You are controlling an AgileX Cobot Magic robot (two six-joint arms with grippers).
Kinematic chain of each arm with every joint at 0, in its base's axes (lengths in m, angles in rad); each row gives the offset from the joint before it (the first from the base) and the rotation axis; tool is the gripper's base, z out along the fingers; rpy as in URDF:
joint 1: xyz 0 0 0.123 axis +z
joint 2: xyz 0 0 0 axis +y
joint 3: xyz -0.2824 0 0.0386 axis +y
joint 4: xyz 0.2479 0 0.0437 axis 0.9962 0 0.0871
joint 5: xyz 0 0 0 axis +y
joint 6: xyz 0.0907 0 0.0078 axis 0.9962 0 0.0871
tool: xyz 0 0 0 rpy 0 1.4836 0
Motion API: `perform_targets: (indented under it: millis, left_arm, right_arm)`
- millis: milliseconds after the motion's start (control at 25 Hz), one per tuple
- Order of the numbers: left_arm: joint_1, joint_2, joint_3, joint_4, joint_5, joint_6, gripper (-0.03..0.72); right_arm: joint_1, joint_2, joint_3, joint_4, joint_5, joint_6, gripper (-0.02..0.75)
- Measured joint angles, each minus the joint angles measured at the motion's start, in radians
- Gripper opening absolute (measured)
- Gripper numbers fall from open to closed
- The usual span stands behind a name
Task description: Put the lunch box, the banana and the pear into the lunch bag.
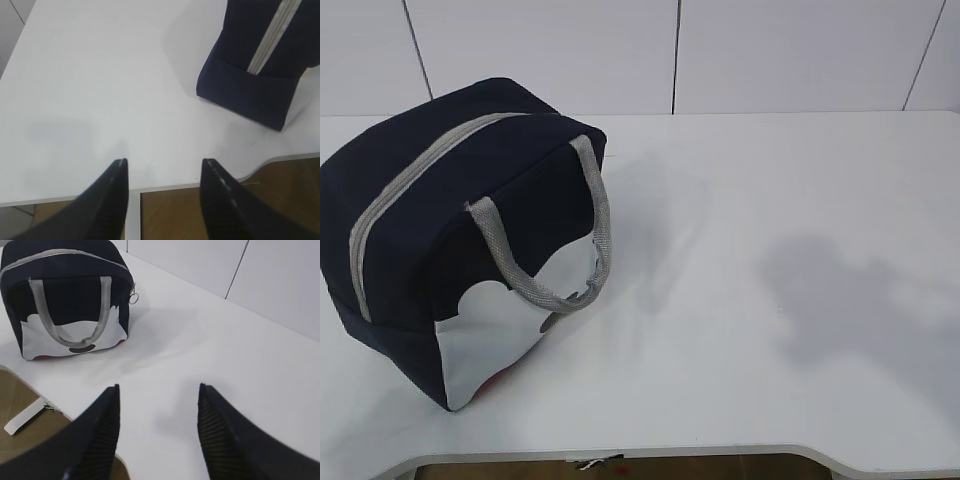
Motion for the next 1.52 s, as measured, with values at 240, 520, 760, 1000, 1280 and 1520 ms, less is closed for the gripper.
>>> perform_targets:
  millis: [240, 520, 760, 1000, 1280, 1520]
  left_arm:
    - [0.0, 0.0, 0.0, 0.0, 0.0, 0.0, 0.35]
    - [0.0, 0.0, 0.0, 0.0, 0.0, 0.0, 0.328]
    - [0.0, 0.0, 0.0, 0.0, 0.0, 0.0, 0.312]
    - [0.0, 0.0, 0.0, 0.001, 0.0, 0.0, 0.305]
    - [0.0, 0.0, 0.0, 0.001, 0.0, 0.0, 0.296]
    - [0.0, 0.0, 0.0, 0.001, 0.0, 0.0, 0.296]
  right_arm:
    - [0.0, -0.19, 0.054, 0.018, 0.096, 0.0, 0.41]
    - [0.0, -0.44, 0.212, 0.063, 0.104, 0.0, 0.41]
    - [0.0, -0.516, 0.3, 0.058, 0.205, 0.0, 0.41]
    - [0.0, -0.516, 0.371, 0.058, 0.242, 0.0, 0.43]
    - [0.0, -0.516, 0.408, 0.06, 0.227, 0.002, 0.411]
    - [0.0, -0.516, 0.408, -0.005, 0.225, 0.063, 0.41]
